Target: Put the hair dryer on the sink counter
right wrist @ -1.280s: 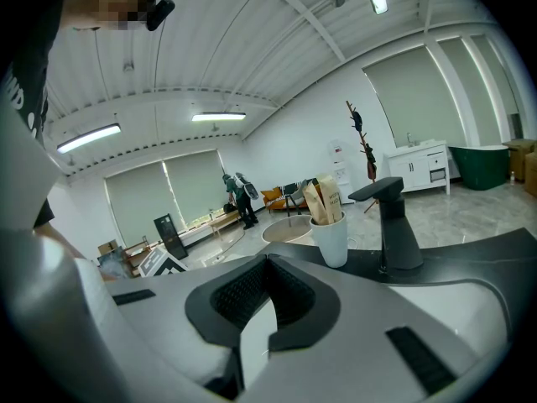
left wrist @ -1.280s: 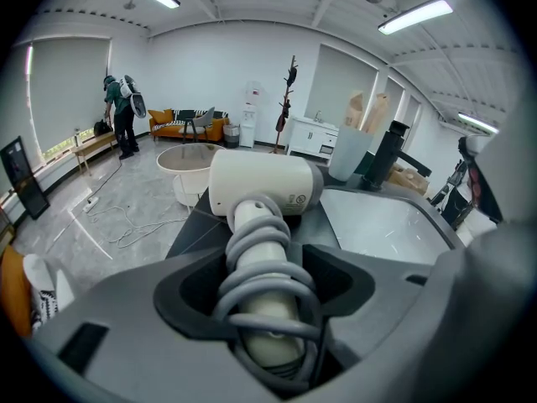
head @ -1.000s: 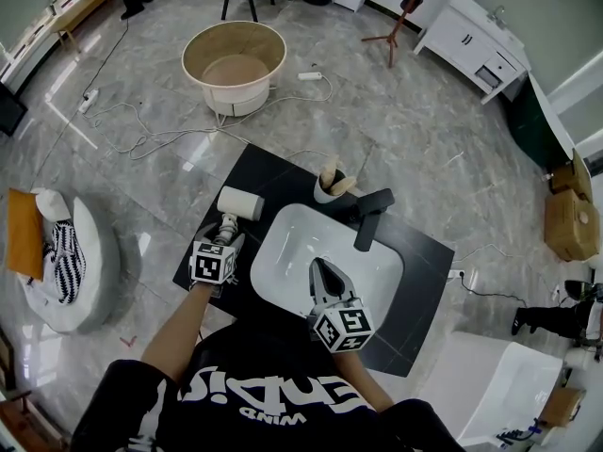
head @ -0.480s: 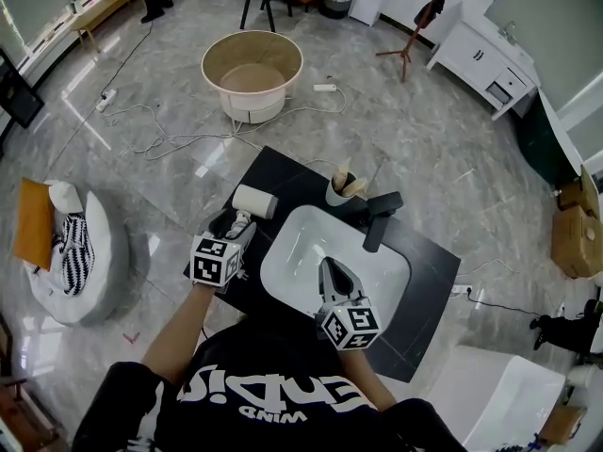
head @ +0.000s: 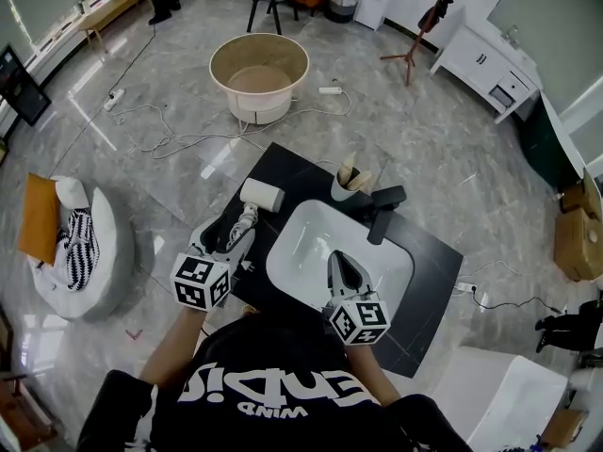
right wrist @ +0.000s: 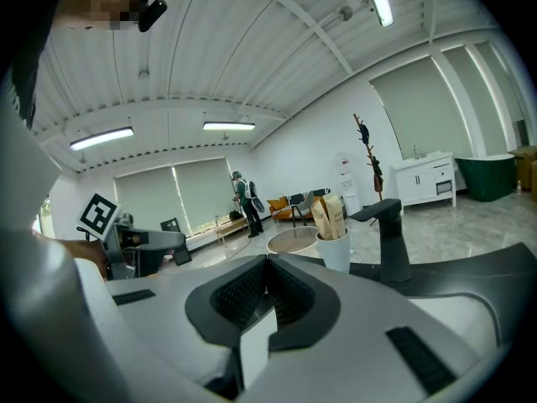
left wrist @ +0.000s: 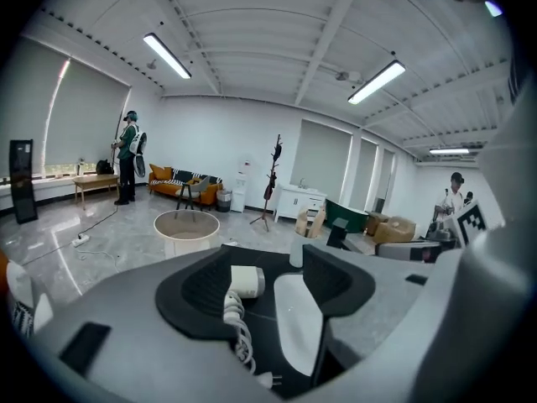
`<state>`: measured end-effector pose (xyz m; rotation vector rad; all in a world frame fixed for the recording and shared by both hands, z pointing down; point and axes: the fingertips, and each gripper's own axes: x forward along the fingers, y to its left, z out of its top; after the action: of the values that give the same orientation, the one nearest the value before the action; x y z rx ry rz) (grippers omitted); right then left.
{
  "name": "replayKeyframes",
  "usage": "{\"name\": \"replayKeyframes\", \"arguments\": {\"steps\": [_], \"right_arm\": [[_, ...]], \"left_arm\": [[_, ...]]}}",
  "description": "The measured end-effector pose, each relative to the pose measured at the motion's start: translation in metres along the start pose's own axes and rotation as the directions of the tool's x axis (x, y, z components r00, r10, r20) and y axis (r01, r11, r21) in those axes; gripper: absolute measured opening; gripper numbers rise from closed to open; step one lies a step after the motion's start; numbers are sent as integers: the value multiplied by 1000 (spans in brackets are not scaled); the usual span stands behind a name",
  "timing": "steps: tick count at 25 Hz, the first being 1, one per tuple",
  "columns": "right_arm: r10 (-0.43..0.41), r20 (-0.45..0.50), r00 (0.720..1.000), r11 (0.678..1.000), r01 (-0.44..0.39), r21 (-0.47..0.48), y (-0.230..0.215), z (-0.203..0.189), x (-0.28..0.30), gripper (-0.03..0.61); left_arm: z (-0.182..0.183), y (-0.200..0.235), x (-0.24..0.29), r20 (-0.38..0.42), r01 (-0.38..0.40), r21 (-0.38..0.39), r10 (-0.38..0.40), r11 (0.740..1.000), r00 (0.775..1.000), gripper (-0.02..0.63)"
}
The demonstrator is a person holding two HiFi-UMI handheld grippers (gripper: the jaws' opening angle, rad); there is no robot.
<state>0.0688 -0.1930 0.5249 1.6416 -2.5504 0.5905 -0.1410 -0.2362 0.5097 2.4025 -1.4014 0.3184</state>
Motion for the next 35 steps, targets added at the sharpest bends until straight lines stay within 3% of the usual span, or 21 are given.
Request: {"name": "replayKeyframes", "arguments": {"steps": [3,9,14,25,35], "right_arm": [[3,9,1000,1000,-3,-2,3,2,-3,23],[21,12,1000,1000,-21,-17,13,4,-6,23],[34,17,999,999,-33,-31,19,6,-8,24],[35,25,999,998,-34,-52,17,3,-7,24],[38,22,999,998,-37,-57,21,0,-7,23]], "left_arm": [[3,-5,-20,31,9,-15,-9,1000,999,231],[4,-1,-47,89,-17,-65,23,998,996,74],[-1,2,-55,118,-35,-102,47,994,992,17],[-17,13,-57,120,-95,-68,103,993,987,9],[-22,10,-54,106,-78,-72,85,994,991,9]]}}
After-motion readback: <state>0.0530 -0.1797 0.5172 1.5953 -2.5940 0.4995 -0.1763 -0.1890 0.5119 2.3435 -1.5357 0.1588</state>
